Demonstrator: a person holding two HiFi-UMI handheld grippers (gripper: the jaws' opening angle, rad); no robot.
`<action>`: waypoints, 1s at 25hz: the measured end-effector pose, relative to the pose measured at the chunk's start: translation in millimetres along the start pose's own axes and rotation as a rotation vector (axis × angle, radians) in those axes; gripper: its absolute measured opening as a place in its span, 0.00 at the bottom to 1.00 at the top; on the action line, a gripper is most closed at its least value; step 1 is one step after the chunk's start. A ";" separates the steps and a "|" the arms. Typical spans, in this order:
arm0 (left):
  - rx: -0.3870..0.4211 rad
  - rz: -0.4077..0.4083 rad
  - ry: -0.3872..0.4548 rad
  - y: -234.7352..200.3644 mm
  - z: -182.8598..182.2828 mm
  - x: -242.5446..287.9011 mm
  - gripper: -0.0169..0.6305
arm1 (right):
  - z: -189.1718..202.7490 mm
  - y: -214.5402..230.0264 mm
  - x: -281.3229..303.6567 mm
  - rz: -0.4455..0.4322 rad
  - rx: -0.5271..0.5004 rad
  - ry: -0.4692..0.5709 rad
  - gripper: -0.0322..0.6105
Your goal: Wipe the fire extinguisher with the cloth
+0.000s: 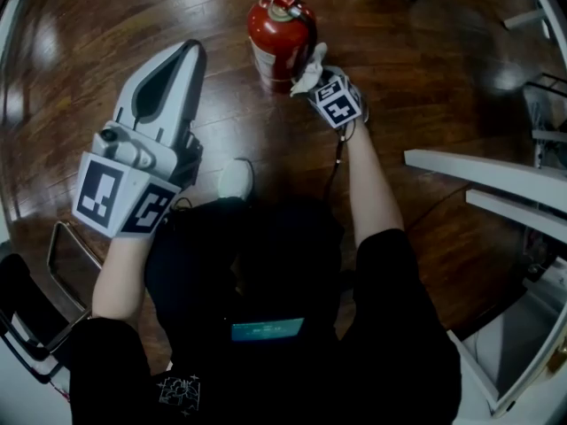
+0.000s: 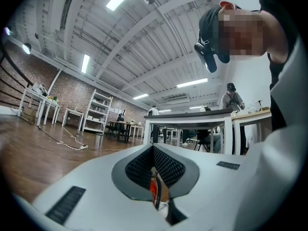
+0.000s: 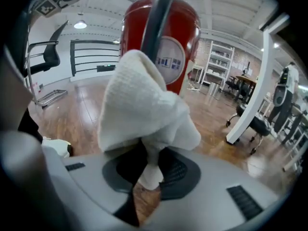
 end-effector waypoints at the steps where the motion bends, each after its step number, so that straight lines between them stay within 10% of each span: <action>1: 0.001 -0.002 0.001 0.1 -0.3 -0.4 0.03 | -0.8 1.4 -1.9 0.007 0.006 0.007 0.19; 10: 0.004 -0.006 0.016 3.4 -3.0 -0.6 0.03 | -54.0 36.7 -111.1 0.133 0.172 0.307 0.20; 18: 0.011 -0.003 0.016 9.5 -2.3 1.8 0.03 | -151.4 31.1 -204.0 0.071 0.157 0.526 0.20; 25: 0.015 -0.002 0.012 13.1 -0.8 1.5 0.03 | -139.1 -6.9 -129.7 -0.034 0.136 0.425 0.20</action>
Point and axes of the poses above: the fingertips, and each gripper's own axes: x forward along the fingers, y to its right, z out of its underside, the point moved 2 cm from there along -x, backward along the fingers, and after that the axes turned 13 degrees about -x, right-handed, at the moved point
